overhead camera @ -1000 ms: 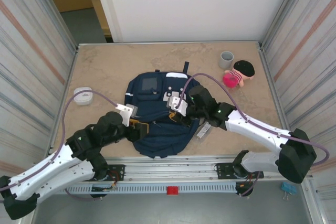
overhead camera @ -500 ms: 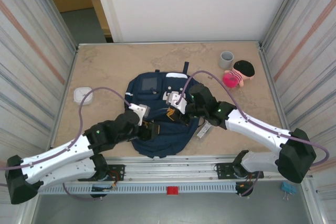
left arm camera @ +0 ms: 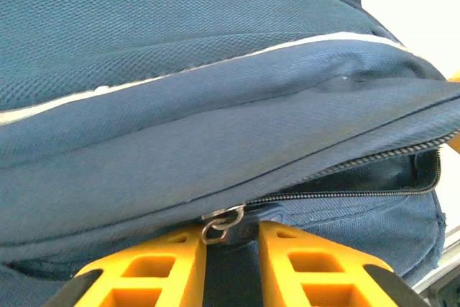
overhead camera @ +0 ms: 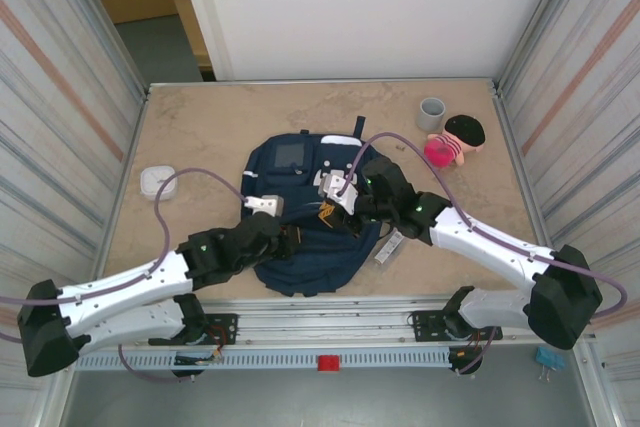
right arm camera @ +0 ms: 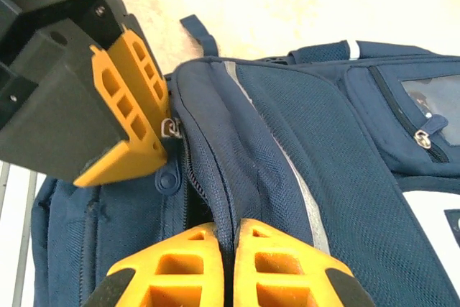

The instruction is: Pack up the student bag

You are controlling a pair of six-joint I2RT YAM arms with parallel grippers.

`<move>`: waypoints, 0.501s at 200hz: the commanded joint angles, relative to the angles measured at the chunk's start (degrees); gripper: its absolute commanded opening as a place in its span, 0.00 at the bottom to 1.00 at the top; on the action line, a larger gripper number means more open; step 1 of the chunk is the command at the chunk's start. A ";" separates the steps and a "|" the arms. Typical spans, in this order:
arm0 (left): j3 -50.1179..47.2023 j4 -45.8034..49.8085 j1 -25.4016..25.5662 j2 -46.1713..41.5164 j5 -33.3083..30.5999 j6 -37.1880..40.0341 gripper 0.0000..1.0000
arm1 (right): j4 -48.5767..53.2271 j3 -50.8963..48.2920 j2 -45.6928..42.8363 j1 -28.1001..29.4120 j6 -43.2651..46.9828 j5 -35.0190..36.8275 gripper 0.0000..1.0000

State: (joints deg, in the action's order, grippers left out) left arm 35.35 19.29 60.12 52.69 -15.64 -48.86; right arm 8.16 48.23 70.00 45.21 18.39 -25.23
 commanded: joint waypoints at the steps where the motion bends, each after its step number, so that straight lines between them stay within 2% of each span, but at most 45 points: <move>1: -2.49 1.01 -0.09 -2.74 -4.15 -0.76 0.17 | -4.38 2.58 -3.45 -0.56 -0.91 -4.59 0.00; 18: -3.39 -1.68 -0.18 -3.27 -2.52 0.39 0.18 | -4.43 2.40 -3.65 -0.73 -0.90 -5.16 0.00; 48: -2.97 -6.85 -0.18 -1.61 2.45 2.62 0.32 | -4.51 2.94 -2.98 -0.66 -1.34 -5.48 0.00; 100: -1.26 -9.48 -0.18 1.91 4.58 1.84 0.50 | -4.56 3.63 -2.98 -0.72 -1.53 -6.73 0.00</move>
State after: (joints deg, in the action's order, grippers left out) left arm 32.88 12.62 60.12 53.21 -11.68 -46.74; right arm 8.23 48.23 69.38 44.47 18.39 -26.72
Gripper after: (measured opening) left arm 0.477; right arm 0.078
